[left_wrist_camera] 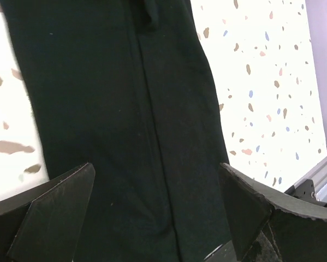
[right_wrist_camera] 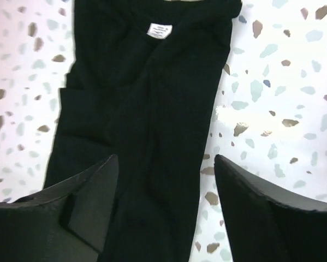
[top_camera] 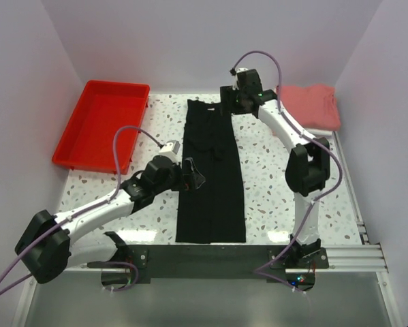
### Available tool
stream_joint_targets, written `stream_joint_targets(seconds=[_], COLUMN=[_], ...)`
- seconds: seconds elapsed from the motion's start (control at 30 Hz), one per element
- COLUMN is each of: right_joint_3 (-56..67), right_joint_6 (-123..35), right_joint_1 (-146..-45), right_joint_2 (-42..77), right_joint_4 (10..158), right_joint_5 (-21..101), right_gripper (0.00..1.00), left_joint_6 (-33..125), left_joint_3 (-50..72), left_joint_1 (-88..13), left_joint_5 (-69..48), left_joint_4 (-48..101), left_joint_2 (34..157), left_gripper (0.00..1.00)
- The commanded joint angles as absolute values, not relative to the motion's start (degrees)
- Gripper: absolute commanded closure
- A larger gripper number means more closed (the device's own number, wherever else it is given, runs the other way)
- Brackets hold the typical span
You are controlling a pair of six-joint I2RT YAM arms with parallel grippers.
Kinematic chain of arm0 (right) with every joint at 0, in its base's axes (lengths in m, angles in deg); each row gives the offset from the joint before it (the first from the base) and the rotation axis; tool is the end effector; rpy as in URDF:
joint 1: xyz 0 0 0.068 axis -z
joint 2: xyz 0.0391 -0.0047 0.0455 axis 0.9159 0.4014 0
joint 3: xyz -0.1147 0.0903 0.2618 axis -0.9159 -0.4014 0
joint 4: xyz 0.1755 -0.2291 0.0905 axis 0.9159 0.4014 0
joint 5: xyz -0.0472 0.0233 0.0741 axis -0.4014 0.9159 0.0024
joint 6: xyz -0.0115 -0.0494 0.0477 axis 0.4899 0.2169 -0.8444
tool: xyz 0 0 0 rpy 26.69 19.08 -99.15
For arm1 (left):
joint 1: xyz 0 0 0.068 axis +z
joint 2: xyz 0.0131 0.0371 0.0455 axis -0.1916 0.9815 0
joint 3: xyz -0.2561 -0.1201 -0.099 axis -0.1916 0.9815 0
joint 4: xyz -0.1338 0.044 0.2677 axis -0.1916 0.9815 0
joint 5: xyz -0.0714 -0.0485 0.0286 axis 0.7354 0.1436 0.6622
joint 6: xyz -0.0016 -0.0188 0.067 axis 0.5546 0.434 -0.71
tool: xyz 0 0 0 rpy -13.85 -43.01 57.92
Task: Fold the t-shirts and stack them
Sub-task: Fold the tshirt
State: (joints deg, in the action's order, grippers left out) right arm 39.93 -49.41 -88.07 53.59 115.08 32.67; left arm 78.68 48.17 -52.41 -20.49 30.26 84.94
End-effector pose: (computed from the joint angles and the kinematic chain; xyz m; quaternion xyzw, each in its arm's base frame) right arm 0.5105 0.2038 0.3122 -0.0771 0.8988 0.1275 0.4122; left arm 0.2169 -0.1886 0.2159 -0.0310 0.8736 -0.3201 0.3654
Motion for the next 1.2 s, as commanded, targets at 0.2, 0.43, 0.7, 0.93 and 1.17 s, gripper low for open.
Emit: stream_joint_targets(seconds=[0.2,0.43,0.7,0.93,1.17], right_joint_3=[56.7,62.6,68.1,69.1,69.1], right_joint_6=[-45.8,-44.8,-42.4,-40.8,-39.5], right_joint_1=[-88.4,-88.5,-88.7,-88.7,-88.7], right_joint_2=[69.9,77.5,83.4,86.6,86.9], right_joint_4=[114.0,108.2,106.3,104.9,104.6], right_joint_5=[32.3,32.3,31.8,31.4,29.0], right_gripper=[0.28,0.32,0.37,0.46,0.68], left_joint_6=[76.6,77.2,78.1,78.5,78.5], left_joint_3=[44.0,43.5,44.6,46.3,47.8], left_joint_1=[-50.2,-46.6,-44.6,-44.5,-44.4], left_joint_5=[-13.1,-6.1,-2.7,-4.2,-6.1], left_joint_4=[11.6,4.6,2.7,4.0,5.7], left_joint_2=[99.8,111.3,116.4,115.1,114.0], left_gripper=[0.0,0.0,0.03,0.04,0.04])
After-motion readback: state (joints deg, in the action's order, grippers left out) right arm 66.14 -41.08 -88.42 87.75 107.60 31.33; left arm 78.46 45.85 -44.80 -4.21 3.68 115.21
